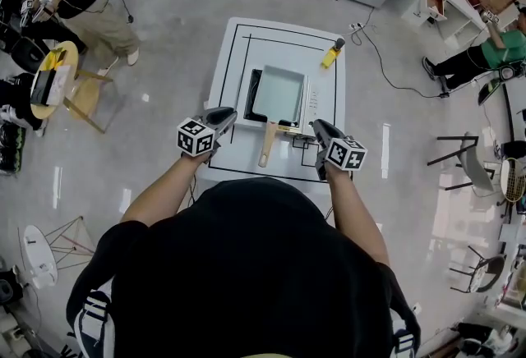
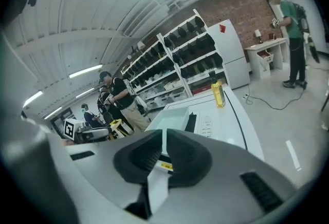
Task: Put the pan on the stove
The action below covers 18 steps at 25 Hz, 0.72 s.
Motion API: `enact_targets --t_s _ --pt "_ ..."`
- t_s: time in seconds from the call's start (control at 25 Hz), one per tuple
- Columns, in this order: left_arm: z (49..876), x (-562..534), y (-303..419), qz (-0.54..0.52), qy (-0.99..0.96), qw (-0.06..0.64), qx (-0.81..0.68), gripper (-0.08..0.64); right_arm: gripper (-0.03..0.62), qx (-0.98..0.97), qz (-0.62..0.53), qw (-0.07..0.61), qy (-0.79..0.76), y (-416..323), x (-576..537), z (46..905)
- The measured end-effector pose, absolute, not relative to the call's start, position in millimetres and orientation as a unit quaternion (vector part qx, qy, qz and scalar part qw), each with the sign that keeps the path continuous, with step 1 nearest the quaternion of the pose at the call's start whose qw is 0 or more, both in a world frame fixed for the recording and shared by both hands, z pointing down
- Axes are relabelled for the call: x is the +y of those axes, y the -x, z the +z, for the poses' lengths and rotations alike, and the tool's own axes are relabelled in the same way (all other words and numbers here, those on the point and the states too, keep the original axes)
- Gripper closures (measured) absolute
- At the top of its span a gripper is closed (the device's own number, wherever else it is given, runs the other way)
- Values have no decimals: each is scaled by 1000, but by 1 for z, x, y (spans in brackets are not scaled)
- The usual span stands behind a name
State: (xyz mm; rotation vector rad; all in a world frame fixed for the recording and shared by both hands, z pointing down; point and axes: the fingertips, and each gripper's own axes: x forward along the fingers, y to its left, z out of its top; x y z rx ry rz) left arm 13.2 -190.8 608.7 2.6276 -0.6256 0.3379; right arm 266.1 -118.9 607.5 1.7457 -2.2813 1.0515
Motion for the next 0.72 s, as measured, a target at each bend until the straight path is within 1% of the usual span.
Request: enact_targets --t_s 0.44,0.72 --pt "606 -190 -11 131 -947 193 -220 518 577 -737 341 32 -583 -275 -120 603" --pt "602 -188 -13 124 -947 198 -220 531 578 -732 346 30 -586 -279 -118 603"
